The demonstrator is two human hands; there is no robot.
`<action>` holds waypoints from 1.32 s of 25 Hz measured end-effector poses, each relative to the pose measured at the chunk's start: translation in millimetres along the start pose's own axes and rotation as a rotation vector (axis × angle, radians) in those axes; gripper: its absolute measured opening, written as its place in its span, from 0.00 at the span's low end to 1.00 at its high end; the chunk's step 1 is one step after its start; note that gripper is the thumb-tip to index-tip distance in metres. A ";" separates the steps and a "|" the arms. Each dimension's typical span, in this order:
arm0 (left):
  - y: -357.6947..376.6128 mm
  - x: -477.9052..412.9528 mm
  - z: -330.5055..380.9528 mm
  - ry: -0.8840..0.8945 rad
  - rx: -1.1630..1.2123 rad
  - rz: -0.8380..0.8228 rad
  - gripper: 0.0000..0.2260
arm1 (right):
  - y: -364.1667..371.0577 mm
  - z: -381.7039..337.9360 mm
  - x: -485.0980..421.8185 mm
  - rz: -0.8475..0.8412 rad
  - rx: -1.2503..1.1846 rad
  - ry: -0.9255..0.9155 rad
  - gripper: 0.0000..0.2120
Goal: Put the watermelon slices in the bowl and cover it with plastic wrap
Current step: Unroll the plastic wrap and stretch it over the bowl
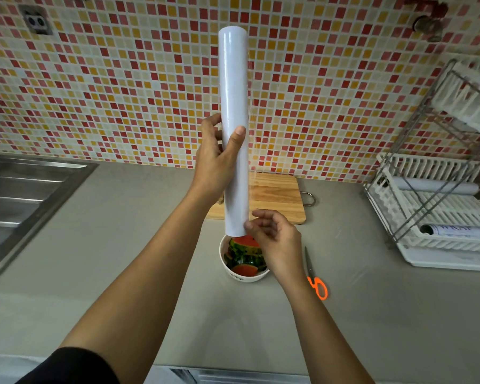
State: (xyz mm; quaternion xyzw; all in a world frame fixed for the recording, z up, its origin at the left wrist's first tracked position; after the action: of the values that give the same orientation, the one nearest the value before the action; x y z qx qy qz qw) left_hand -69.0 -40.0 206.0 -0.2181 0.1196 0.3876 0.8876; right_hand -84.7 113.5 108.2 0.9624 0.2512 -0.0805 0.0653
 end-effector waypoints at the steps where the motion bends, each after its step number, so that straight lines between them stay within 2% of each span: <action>1: -0.7 -0.4 0.0 -0.008 -0.007 -0.013 0.21 | -2.5 -0.3 -1.3 -0.027 0.017 0.001 0.10; 4: -0.2 2.9 -4.5 -0.043 -0.014 -0.048 0.21 | -17.7 2.9 -3.1 -0.159 0.034 0.041 0.13; 6: 1.3 8.0 -12.8 -0.076 -0.015 -0.069 0.20 | -27.2 7.9 -0.5 -0.250 0.014 0.120 0.12; 8: 6.5 16.1 -26.2 -0.121 -0.019 -0.123 0.19 | -34.1 14.9 -0.1 -0.172 0.010 0.165 0.12; 11: 21.4 39.6 -50.9 -0.205 -0.079 -0.203 0.17 | -31.6 20.4 -14.6 0.150 0.086 0.163 0.20; 13: 32.1 56.8 -65.1 -0.258 -0.106 -0.244 0.17 | -17.8 21.2 -27.2 0.223 0.092 0.193 0.21; 16: 44.8 77.6 -80.1 -0.295 -0.098 -0.282 0.15 | -4.9 33.6 -39.7 0.196 0.105 0.216 0.22; 21: 59.9 96.0 -99.3 -0.391 -0.065 -0.294 0.14 | -7.3 55.5 -42.8 0.213 0.266 0.109 0.15; 26: 73.5 100.6 -113.6 -0.466 -0.184 -0.222 0.09 | -9.7 74.9 -48.8 0.212 0.336 0.159 0.12; 30: 82.6 94.7 -120.9 -0.444 -0.295 -0.195 0.17 | -11.7 83.4 -55.0 0.175 0.366 0.136 0.11; 33: 82.8 90.8 -131.3 -0.464 -0.325 -0.212 0.17 | -25.4 92.3 -61.5 0.174 0.401 0.128 0.12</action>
State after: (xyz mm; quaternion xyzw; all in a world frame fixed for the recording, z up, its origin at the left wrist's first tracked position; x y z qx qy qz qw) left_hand -75.0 4.8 31.9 -0.2741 -0.1731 0.3463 0.8803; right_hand -161.5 91.0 27.3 0.9773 0.1497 -0.0618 -0.1366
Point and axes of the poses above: each hand's wrist, its own x-axis away from the middle knuckle, its own y-axis out of the palm, z = x × y, the point moved 3 cm from there along -x, towards the middle knuckle, and after that the axes turned 13 degrees about -x, right-handed, at the moved point
